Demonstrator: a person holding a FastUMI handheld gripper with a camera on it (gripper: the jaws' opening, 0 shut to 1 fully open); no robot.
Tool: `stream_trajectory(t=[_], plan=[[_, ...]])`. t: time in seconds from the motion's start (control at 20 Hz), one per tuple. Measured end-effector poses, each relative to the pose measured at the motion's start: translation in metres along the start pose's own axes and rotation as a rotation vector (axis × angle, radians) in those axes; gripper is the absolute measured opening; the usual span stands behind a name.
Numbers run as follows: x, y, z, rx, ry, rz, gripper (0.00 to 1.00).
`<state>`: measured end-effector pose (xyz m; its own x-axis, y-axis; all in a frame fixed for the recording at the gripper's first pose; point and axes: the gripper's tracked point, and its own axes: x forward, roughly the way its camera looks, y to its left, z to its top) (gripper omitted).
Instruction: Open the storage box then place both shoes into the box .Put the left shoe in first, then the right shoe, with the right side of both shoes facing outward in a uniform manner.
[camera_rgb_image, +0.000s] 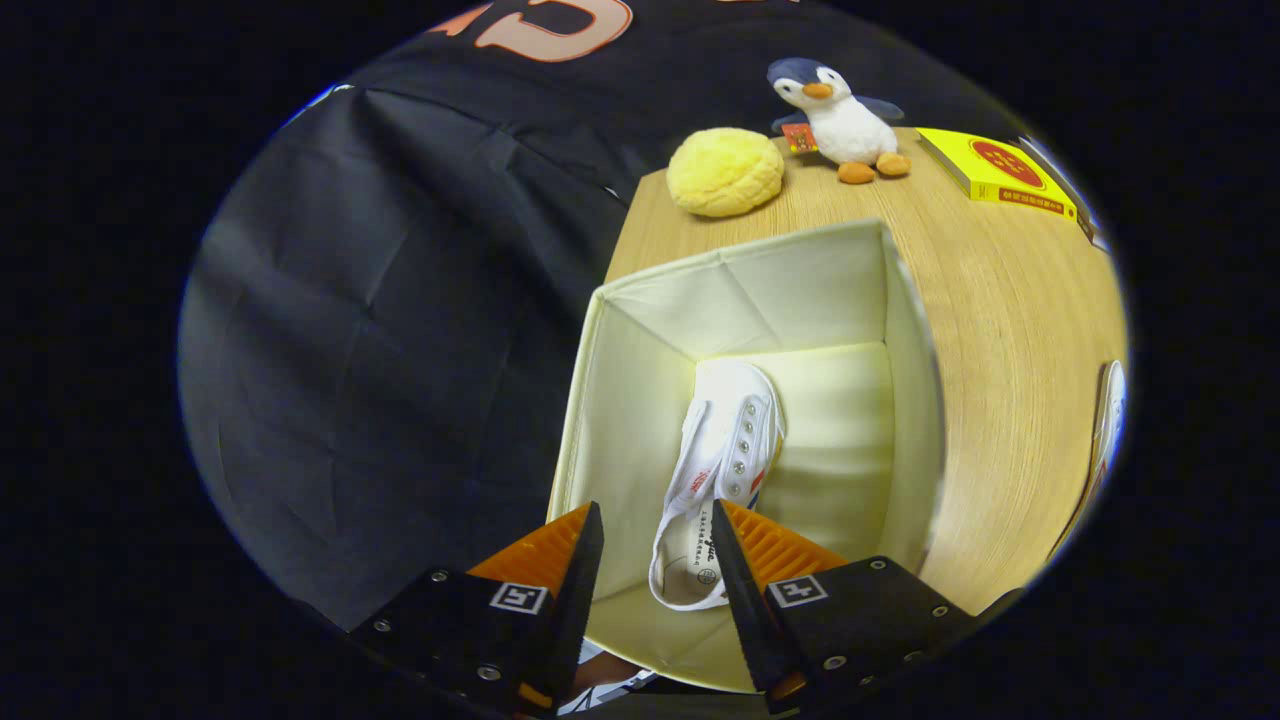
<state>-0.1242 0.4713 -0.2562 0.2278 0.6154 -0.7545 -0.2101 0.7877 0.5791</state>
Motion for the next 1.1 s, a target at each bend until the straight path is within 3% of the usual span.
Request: stream_trajectory(t=[0.2, 0.45, 0.75, 1.1], plan=[[-0.047, -0.025, 0.015, -0.068, -0.102, -0.01, 0.8], [-0.105, -0.09, 0.028, -0.075, -0.228, -0.089, 0.86], [-0.157, -0.198, 0.033, -0.083, -0.367, -0.275, 0.88], [-0.202, -0.323, -0.019, -0.115, -0.342, -0.561, 0.88]])
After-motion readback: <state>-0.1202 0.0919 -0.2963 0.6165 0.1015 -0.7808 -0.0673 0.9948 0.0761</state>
